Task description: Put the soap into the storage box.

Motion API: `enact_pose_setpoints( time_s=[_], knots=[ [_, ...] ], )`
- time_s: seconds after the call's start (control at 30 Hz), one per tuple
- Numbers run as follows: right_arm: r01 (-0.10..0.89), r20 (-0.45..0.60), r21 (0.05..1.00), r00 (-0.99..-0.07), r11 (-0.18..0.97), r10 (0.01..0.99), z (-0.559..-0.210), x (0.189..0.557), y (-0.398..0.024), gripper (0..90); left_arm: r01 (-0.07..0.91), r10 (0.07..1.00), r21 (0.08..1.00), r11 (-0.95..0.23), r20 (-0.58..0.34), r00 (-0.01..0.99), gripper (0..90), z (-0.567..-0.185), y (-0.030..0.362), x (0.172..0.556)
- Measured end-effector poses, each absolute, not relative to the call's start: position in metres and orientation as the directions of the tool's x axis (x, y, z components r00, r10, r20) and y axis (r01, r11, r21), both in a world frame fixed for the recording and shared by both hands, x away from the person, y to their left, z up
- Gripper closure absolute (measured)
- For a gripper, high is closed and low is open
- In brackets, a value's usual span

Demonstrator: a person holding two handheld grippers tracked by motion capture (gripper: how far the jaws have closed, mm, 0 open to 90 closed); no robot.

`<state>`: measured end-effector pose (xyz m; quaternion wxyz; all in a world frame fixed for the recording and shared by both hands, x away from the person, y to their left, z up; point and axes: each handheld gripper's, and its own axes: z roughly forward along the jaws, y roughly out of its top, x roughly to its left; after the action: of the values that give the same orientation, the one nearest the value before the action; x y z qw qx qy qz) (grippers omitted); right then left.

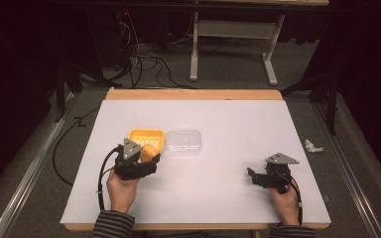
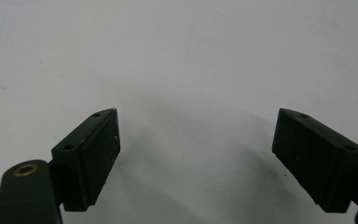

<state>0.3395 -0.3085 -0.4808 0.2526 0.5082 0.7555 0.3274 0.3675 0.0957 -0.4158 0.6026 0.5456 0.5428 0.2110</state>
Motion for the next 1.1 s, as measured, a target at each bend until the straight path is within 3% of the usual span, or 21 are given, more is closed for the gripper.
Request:
enact_pose_setpoints(
  time_s=[1.1],
  knots=[
    [0.605,-0.044,0.751,-0.354,0.265,0.934,-0.480,0.339,-0.309,15.3,0.336,0.884,0.889,0.312,-0.401,0.240,28.6,-0.413,0.114,0.414]
  ],
)
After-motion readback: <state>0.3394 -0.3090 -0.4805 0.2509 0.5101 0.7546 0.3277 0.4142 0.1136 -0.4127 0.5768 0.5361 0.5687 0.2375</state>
